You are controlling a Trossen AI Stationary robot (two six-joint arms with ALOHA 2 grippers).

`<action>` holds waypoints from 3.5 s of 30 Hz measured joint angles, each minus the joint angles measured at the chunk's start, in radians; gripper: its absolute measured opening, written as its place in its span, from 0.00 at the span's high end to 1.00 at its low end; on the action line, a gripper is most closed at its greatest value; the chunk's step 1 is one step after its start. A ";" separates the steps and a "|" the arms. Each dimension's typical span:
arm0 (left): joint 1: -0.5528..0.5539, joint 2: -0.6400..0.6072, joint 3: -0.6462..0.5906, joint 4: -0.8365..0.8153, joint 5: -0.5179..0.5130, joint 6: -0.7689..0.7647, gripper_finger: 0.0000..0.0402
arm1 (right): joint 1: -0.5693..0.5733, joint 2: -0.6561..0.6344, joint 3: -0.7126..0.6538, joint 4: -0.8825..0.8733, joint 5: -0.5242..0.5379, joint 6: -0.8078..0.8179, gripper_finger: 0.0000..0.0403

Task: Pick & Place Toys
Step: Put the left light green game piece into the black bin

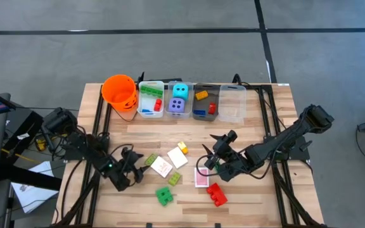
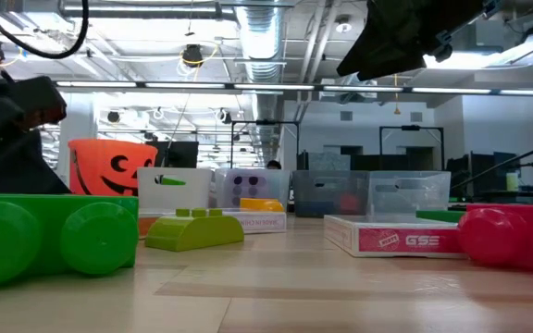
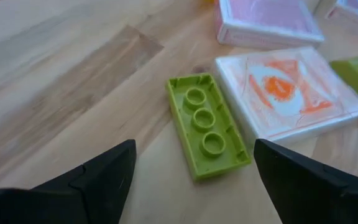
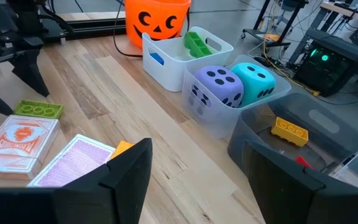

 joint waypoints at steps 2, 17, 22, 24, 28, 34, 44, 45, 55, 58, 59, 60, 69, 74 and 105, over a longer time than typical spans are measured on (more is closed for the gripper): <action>0.010 0.000 0.000 0.002 0.012 0.017 0.21 | 0.000 0.000 0.000 0.000 -0.001 0.000 0.39; 0.014 0.196 0.003 0.146 -0.095 0.068 0.21 | 0.000 0.000 0.000 -0.001 -0.002 0.000 0.39; 0.014 0.220 0.003 0.183 -0.138 0.054 0.24 | 0.000 0.000 0.000 -0.001 -0.005 0.000 0.39; 0.015 0.220 0.002 0.182 -0.139 0.052 0.27 | 0.000 0.000 0.000 0.000 -0.011 0.000 0.39; 0.015 0.220 0.001 0.177 -0.141 0.052 0.38 | 0.000 0.000 0.000 0.000 -0.029 0.001 0.39; 0.017 0.221 -0.002 0.176 -0.161 0.048 0.62 | 0.000 0.000 0.000 0.000 -0.029 0.012 0.39; 0.029 0.225 0.001 0.292 -0.206 0.027 0.67 | 0.002 0.000 0.000 0.001 -0.029 0.020 0.39; 0.036 0.225 0.000 0.299 -0.206 0.028 0.65 | 0.001 0.000 0.000 0.001 -0.029 0.024 0.39; 0.224 0.224 0.000 0.463 -0.277 0.170 0.67 | -0.026 0.000 0.000 -0.005 -0.024 -0.024 0.39; 0.291 0.201 0.000 0.605 -0.197 0.348 0.67 | -0.052 0.000 0.000 -0.004 -0.013 -0.106 0.39; 0.315 0.182 0.000 0.657 -0.137 0.424 0.67 | -0.063 0.000 0.000 -0.004 -0.002 -0.135 0.39; 0.343 0.157 0.000 0.711 -0.061 0.506 0.66 | -0.076 0.000 0.000 -0.004 0.005 -0.167 0.39; 0.592 -0.198 0.001 0.885 0.659 0.832 0.66 | -0.134 0.000 0.000 0.236 -0.154 -0.680 0.39; 0.696 -0.351 0.001 0.728 0.925 0.803 0.66 | -0.093 0.000 0.000 0.540 -0.322 -1.000 0.39; 0.712 -0.231 0.119 0.839 0.978 0.780 0.66 | -0.274 0.000 0.000 0.735 -0.793 -1.107 0.39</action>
